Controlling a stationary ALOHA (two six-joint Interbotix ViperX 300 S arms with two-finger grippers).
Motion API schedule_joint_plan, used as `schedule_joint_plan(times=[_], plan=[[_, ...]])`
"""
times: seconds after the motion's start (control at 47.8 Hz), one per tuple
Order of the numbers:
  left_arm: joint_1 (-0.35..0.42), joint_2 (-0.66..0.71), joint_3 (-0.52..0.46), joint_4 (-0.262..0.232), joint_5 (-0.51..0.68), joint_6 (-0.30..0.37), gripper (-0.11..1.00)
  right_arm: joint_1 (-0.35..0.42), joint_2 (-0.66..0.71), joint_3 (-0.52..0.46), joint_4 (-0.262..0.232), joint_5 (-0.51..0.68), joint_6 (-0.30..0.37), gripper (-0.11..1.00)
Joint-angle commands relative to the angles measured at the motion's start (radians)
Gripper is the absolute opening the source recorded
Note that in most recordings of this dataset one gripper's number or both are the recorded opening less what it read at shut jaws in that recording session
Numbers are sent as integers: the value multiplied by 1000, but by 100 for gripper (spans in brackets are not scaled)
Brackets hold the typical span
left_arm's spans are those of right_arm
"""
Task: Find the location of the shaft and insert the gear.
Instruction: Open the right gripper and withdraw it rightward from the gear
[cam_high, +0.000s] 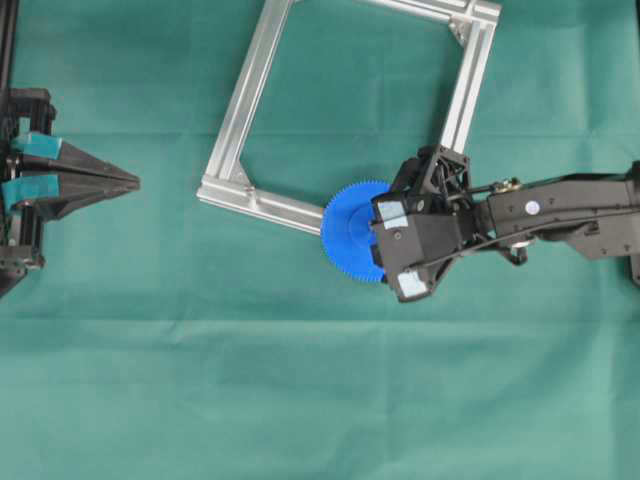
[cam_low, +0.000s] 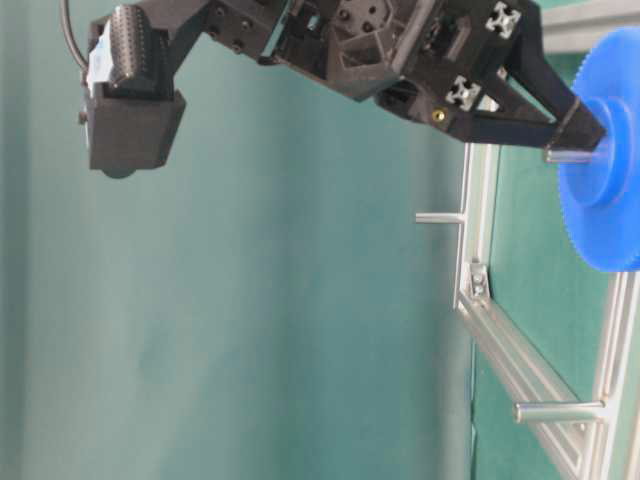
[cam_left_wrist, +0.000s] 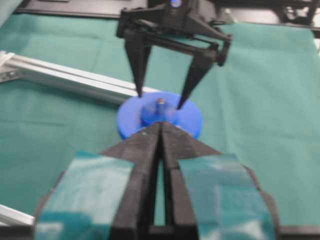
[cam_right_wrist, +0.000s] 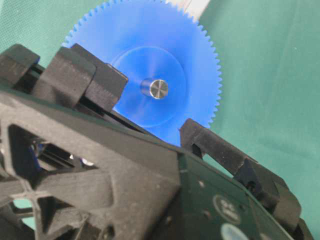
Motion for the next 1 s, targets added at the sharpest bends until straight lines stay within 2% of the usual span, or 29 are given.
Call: schedule_joint_plan(times=[0.0, 0.356, 0.774, 0.983], plan=[[2, 8, -15, -2, -2, -2, 1, 2, -15, -15, -3, -6, 0, 82], [2, 8, -15, -2, -2, -2, 1, 0, -51, -21, -25, -2, -3, 83], [2, 9, -14, -2, 2, -2, 1, 0, -127, -11, -89, -2, -3, 82], [2, 8, -15, -2, 2, -2, 1, 2, -181, 6, -104, -5, -3, 82]])
